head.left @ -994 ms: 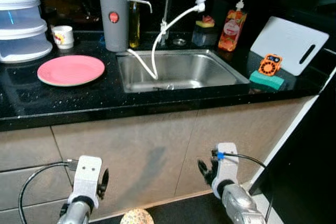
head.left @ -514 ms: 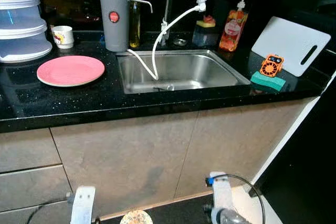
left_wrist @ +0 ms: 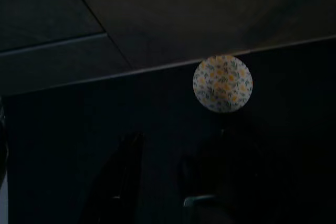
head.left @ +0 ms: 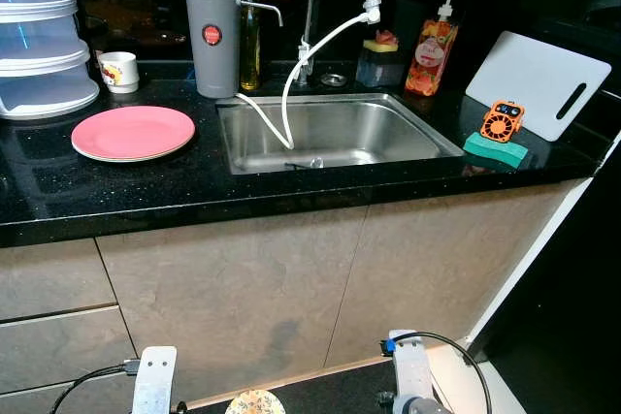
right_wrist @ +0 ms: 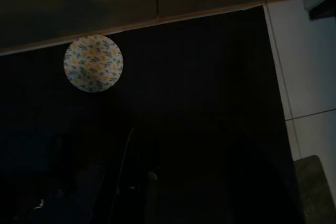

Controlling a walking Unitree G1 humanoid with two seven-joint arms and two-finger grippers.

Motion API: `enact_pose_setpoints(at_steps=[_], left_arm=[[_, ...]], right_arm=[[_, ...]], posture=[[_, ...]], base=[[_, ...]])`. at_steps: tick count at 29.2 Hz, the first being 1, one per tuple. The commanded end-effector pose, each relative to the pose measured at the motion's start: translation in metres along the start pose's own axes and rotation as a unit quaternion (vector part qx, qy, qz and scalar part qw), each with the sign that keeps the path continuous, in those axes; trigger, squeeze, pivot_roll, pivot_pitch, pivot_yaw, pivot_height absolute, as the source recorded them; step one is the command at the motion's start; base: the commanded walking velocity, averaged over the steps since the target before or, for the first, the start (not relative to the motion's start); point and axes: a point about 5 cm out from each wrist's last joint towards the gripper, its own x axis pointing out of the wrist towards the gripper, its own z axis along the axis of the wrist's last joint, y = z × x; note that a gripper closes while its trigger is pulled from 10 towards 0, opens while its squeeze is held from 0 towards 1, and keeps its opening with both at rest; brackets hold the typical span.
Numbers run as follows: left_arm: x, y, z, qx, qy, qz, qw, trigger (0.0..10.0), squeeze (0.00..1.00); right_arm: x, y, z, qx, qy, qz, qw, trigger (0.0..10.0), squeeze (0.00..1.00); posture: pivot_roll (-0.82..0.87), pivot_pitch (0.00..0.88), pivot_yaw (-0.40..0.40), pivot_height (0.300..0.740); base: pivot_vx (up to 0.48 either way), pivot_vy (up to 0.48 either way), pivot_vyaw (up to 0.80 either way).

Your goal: Kitchen organization

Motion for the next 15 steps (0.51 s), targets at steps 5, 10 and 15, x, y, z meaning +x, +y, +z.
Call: enact_pose_setpoints(at_steps=[5,10,15], left_arm=[[0.001,0.008,0.005,-0.003,-0.012,0.024,1.000,10.0,0.00],[0.000,0.016,0.007,0.002,-0.025,0.025,0.999,10.0,0.00],[-0.001,0.028,0.009,-0.008,-0.031,0.035,0.999,10.0,0.00]], right_arm=[[-0.001,-0.008,-0.007,-0.006,0.003,-0.015,1.000,10.0,0.00],[-0.001,-0.007,-0.002,0.015,-0.012,-0.018,1.000,10.0,0.00],[-0.002,-0.006,-0.008,0.007,-0.002,-0.017,1.000,10.0,0.00]], posture=[[0.02,0.000,-0.044,0.740],[0.01,0.000,-0.061,0.740],[0.02,0.000,-0.065,0.740]], base=[[0.000,0.000,0.00],[0.000,0.000,0.00],[0.000,0.000,0.00]])
